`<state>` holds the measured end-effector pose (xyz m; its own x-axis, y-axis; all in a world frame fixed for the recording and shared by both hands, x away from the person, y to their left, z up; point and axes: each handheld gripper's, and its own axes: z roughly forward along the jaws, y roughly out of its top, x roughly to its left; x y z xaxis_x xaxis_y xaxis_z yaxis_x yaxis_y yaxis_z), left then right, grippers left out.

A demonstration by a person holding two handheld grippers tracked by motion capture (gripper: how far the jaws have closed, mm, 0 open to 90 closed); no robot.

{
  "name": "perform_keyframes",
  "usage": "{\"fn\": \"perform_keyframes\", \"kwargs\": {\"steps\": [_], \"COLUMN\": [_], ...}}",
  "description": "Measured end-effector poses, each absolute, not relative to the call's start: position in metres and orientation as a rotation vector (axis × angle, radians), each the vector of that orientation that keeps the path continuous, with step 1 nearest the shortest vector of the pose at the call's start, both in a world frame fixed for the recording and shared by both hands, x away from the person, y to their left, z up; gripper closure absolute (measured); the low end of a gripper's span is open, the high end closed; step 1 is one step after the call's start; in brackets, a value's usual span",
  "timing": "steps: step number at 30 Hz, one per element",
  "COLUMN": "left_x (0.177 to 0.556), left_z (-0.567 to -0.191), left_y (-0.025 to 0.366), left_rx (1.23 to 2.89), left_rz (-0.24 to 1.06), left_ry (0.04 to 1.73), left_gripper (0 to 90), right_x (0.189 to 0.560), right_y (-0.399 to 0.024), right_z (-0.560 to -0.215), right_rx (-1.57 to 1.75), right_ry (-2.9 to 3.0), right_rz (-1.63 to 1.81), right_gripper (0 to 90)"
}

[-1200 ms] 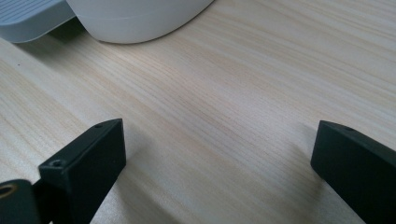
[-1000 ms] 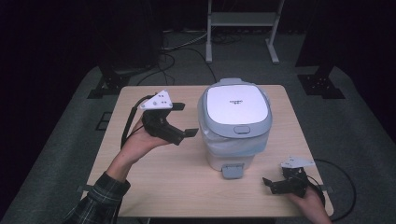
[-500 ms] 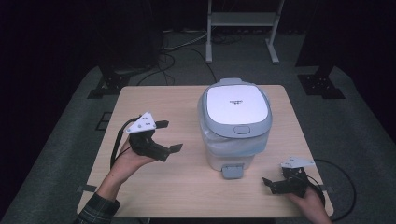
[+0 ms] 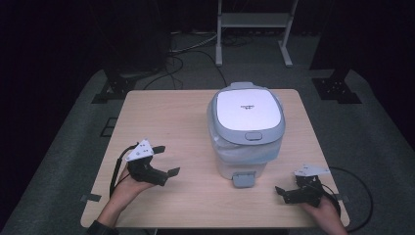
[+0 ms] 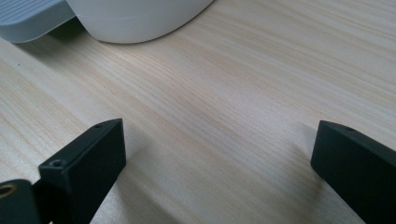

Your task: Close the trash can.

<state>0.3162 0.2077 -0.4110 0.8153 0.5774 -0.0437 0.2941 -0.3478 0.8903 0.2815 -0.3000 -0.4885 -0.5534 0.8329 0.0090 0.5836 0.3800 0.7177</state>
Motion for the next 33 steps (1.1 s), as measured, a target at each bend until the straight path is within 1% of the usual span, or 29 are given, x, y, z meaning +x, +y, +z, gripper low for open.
{"fn": "perform_keyframes", "kwargs": {"steps": [8, 15, 18, 22, 24, 33], "left_x": [0.309, 0.306, 0.307, 0.309, 0.310, 0.311], "left_z": [-0.444, -0.462, -0.471, -0.481, -0.484, -0.484], "left_y": [0.216, 0.219, 0.221, 0.223, 0.225, 0.226], "left_rx": [2.051, 2.157, 2.208, 2.261, 2.252, 2.248], "left_rz": [0.351, 0.360, 0.336, 0.350, 0.334, 0.338], "left_ry": [0.694, 0.707, 0.722, 0.743, 0.756, 0.763], "left_gripper": [1.8, 1.7, 0.0, 0.0, 0.0, 0.0], "right_x": [0.281, 0.281, 0.281, 0.281, 0.281, 0.281], "right_y": [-0.300, -0.300, -0.300, -0.300, -0.300, -0.300], "right_z": [-0.489, -0.489, -0.489, -0.489, -0.489, -0.489], "right_rx": [1.234, 1.235, 1.234, 1.234, 1.234, 1.229], "right_ry": [2.291, 2.291, 2.291, 2.291, 2.291, 2.291], "right_rz": [0.976, 0.976, 0.975, 0.976, 0.976, 0.976], "right_gripper": [2.1, 2.2, 2.2, 2.1, 2.2, 2.2]}}
